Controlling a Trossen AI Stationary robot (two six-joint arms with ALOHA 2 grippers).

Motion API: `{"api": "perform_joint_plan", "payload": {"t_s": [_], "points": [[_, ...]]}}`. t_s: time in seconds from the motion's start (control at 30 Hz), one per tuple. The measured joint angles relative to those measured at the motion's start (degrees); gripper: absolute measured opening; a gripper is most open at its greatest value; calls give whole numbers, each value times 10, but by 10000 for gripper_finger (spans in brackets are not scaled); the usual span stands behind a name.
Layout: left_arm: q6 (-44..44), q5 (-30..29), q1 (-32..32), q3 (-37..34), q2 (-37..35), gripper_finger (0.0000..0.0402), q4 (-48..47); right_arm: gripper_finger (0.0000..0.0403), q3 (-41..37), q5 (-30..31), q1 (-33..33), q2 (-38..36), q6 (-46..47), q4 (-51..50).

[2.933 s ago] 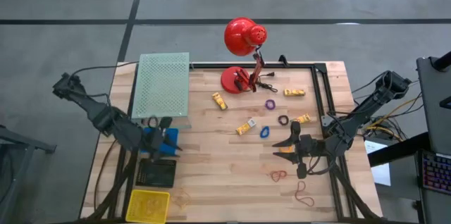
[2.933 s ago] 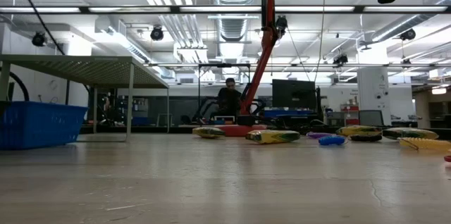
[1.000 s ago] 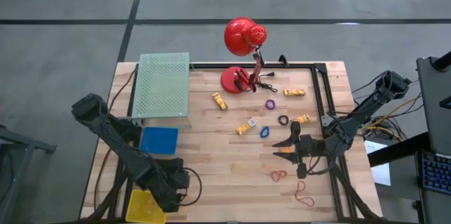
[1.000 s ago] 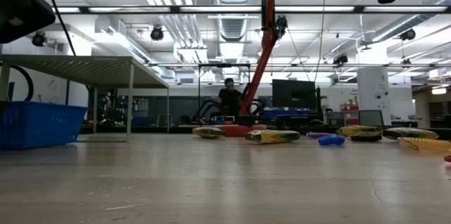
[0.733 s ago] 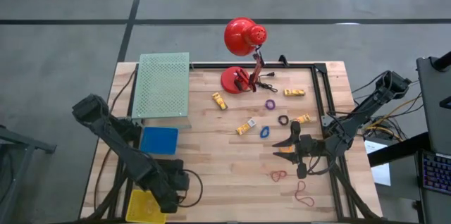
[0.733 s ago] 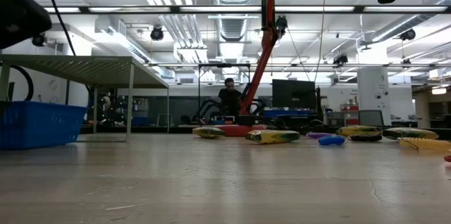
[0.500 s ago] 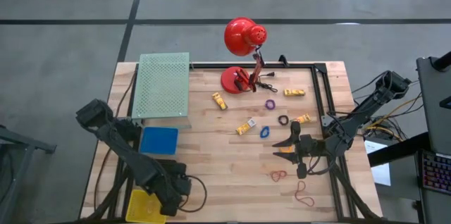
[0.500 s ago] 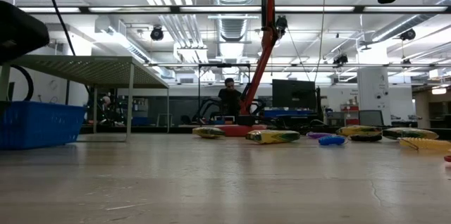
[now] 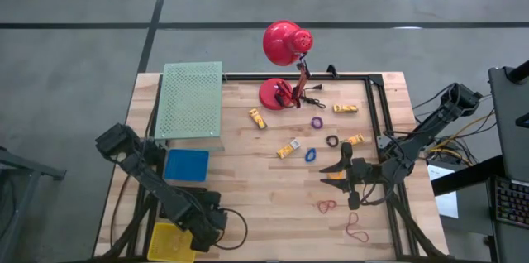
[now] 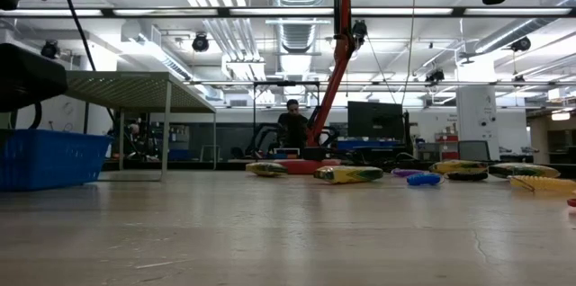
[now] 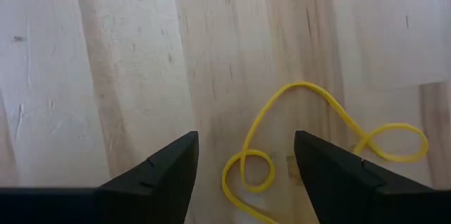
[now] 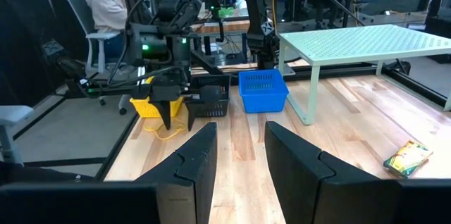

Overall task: Pick & Place Office Desk Supplies
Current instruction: Put the yellow rubber band into the yellow bin

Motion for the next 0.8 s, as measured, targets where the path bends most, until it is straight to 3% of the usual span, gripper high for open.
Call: {"api": "perform_joint_plan", "payload": {"t_s": [0.8], "points": [[-12, -18, 0, 2, 22, 9, 5, 116, 0, 0, 0, 0, 0, 0]]}}
